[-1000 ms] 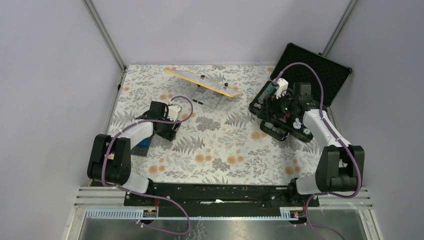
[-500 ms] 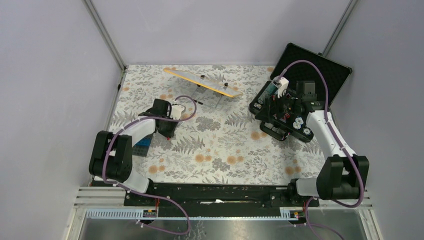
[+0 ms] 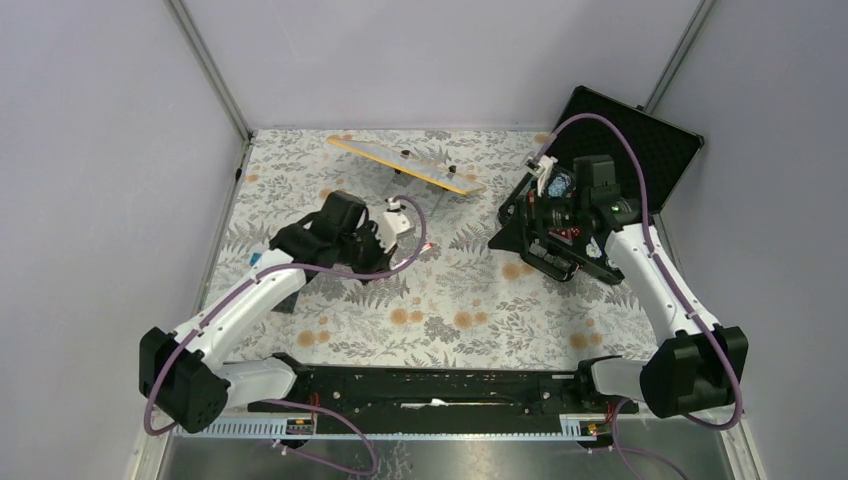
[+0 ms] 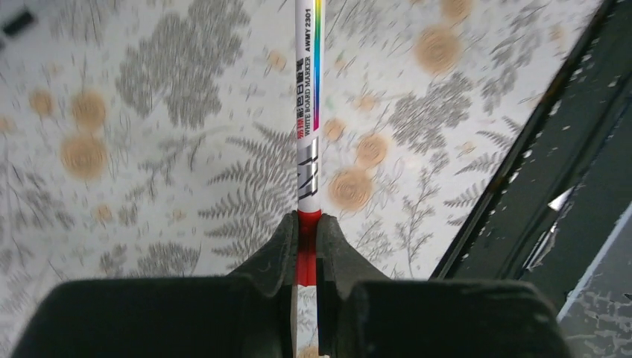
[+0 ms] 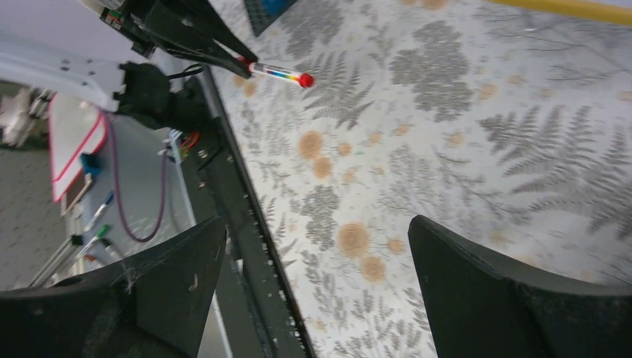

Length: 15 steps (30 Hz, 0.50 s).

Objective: Write a sentence on the whiteboard
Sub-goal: Pick up the whiteboard marker from the center of the board, then pass from the left arm to the right

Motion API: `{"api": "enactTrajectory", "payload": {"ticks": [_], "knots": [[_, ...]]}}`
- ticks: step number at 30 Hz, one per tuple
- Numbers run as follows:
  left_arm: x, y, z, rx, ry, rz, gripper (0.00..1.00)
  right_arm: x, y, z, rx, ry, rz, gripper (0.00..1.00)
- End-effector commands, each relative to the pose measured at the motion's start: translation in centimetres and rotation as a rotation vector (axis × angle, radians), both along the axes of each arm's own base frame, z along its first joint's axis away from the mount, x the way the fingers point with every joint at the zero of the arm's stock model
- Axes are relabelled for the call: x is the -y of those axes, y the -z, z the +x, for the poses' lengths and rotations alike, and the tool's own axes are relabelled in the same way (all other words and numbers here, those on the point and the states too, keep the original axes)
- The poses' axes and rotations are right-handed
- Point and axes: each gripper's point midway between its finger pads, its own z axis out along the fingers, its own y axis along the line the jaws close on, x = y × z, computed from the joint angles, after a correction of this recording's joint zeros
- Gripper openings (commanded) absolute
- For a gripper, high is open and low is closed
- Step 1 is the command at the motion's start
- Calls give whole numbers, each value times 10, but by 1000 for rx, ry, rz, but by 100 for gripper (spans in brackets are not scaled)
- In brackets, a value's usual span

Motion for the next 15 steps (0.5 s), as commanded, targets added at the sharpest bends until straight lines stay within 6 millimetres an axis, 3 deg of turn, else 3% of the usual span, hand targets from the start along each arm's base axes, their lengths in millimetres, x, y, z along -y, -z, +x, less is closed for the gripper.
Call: {"api": "enactTrajectory", "payload": {"ticks": [1, 8, 15], "knots": [[44, -46, -4, 65, 97, -108, 0, -30, -26, -29, -43, -123, 77, 99], [88, -72, -6, 142, 231, -109, 0, -51, -9, -48, -91, -181, 40, 98], [102, -89, -4, 166, 261, -149, 0, -59, -7, -60, -122, -225, 63, 83]]}}
